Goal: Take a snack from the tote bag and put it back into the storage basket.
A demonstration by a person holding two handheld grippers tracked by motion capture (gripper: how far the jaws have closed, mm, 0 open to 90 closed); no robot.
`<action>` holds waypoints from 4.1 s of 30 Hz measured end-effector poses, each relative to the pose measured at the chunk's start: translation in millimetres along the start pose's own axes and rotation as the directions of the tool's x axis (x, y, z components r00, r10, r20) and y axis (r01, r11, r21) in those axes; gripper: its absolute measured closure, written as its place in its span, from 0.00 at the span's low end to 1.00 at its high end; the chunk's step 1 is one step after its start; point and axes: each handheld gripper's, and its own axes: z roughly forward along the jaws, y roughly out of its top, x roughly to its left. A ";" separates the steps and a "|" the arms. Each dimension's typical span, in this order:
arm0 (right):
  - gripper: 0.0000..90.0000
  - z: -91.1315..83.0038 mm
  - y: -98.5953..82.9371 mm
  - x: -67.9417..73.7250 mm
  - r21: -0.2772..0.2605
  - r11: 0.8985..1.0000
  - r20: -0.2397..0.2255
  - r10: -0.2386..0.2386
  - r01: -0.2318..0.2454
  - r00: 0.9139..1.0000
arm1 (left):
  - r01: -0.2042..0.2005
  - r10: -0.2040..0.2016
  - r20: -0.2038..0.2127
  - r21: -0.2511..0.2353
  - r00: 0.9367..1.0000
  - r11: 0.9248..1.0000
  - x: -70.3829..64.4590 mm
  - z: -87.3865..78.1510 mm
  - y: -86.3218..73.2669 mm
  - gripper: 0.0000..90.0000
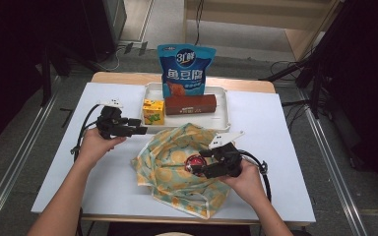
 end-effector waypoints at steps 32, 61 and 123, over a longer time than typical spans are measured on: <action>0.21 26.0 -10.4 5.4 0.057 0.998 -0.015 -0.033 0.034 0.999 | 0.011 -0.011 0.008 0.004 1.000 1.000 2.6 1.9 0.0 0.49; 0.26 18.1 -1.8 -2.6 0.050 0.998 0.053 -0.039 0.037 0.998 | 0.016 -0.016 0.007 0.011 1.000 1.000 4.2 1.6 -0.9 0.49; 0.26 -23.5 66.8 -28.8 -0.020 1.000 0.102 0.006 -0.004 0.995 | 0.022 -0.022 0.018 0.009 1.000 1.000 5.6 0.9 -2.0 0.48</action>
